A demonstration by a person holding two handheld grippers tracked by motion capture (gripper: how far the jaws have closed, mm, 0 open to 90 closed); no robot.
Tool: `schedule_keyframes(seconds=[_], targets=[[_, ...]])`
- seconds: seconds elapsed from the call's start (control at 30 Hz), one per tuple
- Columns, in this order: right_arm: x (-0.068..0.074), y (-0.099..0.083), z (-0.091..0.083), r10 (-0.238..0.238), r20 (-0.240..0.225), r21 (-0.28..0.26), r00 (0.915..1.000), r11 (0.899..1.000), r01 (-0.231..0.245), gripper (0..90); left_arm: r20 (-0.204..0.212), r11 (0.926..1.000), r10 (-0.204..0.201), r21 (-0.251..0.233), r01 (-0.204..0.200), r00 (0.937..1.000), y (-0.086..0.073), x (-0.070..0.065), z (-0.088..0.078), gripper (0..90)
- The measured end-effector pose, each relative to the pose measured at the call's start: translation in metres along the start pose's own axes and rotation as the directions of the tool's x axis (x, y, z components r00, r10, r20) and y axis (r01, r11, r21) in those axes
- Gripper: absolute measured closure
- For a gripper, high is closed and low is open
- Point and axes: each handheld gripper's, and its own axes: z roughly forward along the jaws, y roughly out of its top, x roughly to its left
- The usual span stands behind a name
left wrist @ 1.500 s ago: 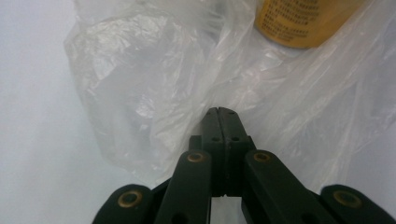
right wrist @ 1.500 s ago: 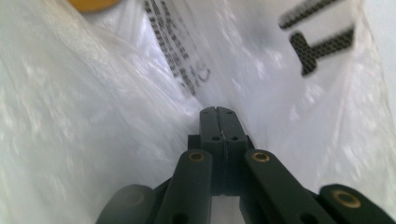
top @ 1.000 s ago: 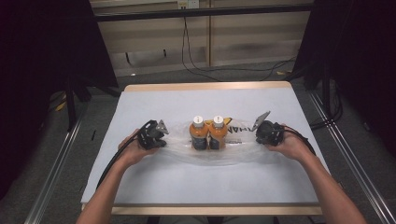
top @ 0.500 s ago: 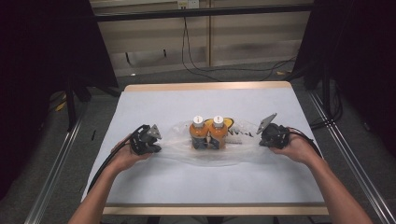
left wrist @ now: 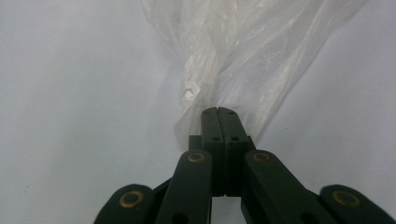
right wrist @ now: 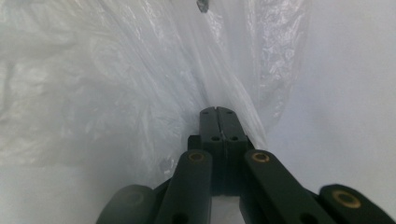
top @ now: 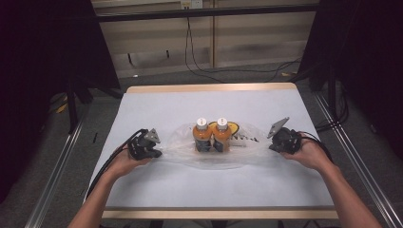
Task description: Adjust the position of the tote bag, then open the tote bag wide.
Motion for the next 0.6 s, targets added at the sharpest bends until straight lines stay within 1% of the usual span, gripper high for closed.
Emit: schedule_keyframes(seconds=[0.03,0.07,0.1,0.23,0.27,0.3,0.33,0.4,0.43,0.5,0.53,0.57,0.6], targets=[[0.0,0.0,0.0,0.002,0.006,-0.002,1.0,1.0,-0.002,90.0,-0.003,1.0,-0.007,-0.006,0.007,1.0,-0.001,-0.001,0.0,90.0],[0.001,-0.001,0.0,0.002,0.01,0.001,0.9999,1.0,-0.002,90.0,0.004,1.0,-0.008,-0.002,0.008,1.0,-0.001,0.0,-0.001,90.0],[0.0,-0.001,0.0,-0.011,0.014,0.001,0.9998,1.0,0.011,90.0,0.003,1.0,-0.005,0.0,0.005,1.0,-0.002,0.0,-0.001,90.0],[0.0,-0.003,-0.001,0.001,0.015,0.001,0.9999,1.0,-0.001,90.0,0.003,0.9999,-0.009,-0.01,0.009,1.0,-0.004,-0.002,-0.002,90.0],[-0.001,-0.005,-0.003,0.008,0.03,-0.004,0.9995,1.0,-0.008,90.0,-0.017,0.9997,-0.007,-0.022,0.007,0.9998,-0.006,-0.005,-0.002,90.0],[-0.001,-0.006,-0.003,0.015,0.032,-0.008,0.9994,1.0,-0.015,90.0,-0.017,0.9997,-0.007,-0.022,0.007,0.9998,-0.006,-0.005,-0.002,90.0],[-0.001,-0.007,-0.002,0.028,0.032,-0.011,0.9991,1.0,-0.027,90.0,-0.025,0.9994,-0.02,-0.027,0.019,0.9995,-0.006,-0.007,-0.001,90.0],[-0.001,-0.007,-0.002,0.028,0.037,-0.014,0.9989,1.0,-0.028,90.0,-0.03,0.9995,-0.018,-0.028,0.017,0.9994,-0.007,-0.007,-0.002,90.0],[-0.001,-0.007,-0.002,0.028,0.037,-0.014,0.9989,1.0,-0.028,90.0,-0.026,0.9982,-0.038,-0.047,0.037,0.999,-0.008,-0.007,-0.002,90.0],[-0.002,-0.007,-0.002,0.048,0.033,-0.048,0.9983,0.998,-0.046,90.0,-0.009,0.9953,-0.068,-0.07,0.067,0.9977,-0.012,-0.005,-0.002,90.0],[-0.003,-0.007,-0.003,0.064,0.025,-0.068,0.9976,0.996,-0.062,90.0,0.015,0.9892,-0.099,-0.107,0.1,0.995,-0.017,-0.002,-0.002,90.0],[-0.003,-0.007,-0.003,0.064,0.025,-0.068,0.9976,0.996,-0.062,90.0,0.015,0.9892,-0.099,-0.107,0.1,0.995,-0.017,-0.002,-0.002,90.0],[-0.004,-0.007,-0.004,0.062,0.023,-0.083,0.9978,0.995,-0.06,90.0,0.026,0.9854,-0.116,-0.122,0.119,0.9929,-0.019,-0.001,-0.002,90.0]])
